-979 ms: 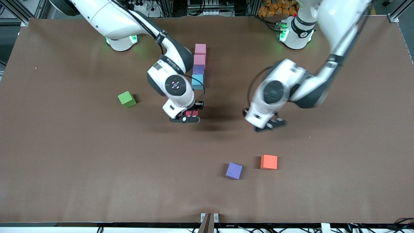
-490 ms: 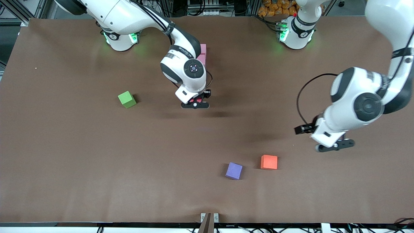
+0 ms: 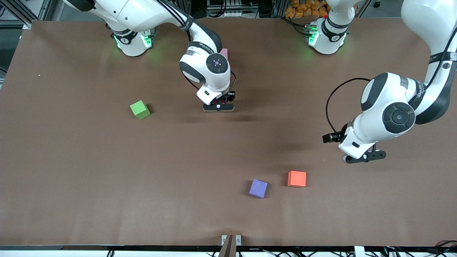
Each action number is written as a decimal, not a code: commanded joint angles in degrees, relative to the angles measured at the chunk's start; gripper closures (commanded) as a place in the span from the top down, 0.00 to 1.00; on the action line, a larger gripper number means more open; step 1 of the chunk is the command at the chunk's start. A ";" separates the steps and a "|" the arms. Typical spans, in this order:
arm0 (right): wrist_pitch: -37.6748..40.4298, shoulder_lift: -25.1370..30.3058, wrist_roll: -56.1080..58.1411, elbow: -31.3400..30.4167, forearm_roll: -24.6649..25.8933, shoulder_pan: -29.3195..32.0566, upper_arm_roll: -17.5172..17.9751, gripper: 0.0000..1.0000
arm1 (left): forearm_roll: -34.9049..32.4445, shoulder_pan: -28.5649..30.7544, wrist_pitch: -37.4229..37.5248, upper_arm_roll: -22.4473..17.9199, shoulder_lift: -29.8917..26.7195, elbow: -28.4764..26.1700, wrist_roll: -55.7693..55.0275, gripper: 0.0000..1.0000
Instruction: Arrange blocks into number 1
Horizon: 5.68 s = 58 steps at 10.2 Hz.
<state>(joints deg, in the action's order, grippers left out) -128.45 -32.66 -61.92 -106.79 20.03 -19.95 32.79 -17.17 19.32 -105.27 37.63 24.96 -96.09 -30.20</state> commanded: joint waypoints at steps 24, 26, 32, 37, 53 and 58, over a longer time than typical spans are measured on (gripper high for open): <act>-7.34 0.84 -7.16 -6.85 3.26 1.75 0.78 1.00 | 16.02 -17.74 16.30 -26.91 -23.64 9.23 25.87 1.00; -7.25 0.84 -7.16 -6.76 3.26 2.10 0.78 1.00 | 17.17 -17.21 17.29 -27.52 -23.46 10.58 27.12 1.00; -5.76 2.41 -6.37 -4.40 2.56 4.65 0.87 1.00 | 17.34 -17.74 20.01 -25.95 -24.25 10.49 26.60 1.00; -1.20 9.43 5.01 -1.23 -8.15 10.00 0.26 1.00 | 16.99 -17.04 20.19 -26.38 -23.82 10.49 26.07 1.00; 43.81 29.14 60.69 22.50 -21.52 20.56 -35.25 1.00 | 16.82 -23.10 22.21 -35.17 -25.48 10.75 26.24 1.00; 43.90 30.45 68.86 20.75 -20.82 19.07 -36.13 1.00 | 16.73 -23.63 19.93 -34.90 -25.40 10.49 26.33 1.00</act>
<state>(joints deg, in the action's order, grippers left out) -85.21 -3.08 5.97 -85.63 -0.52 0.49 -2.45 -1.09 -3.72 -85.04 2.91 -0.39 -85.98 -4.50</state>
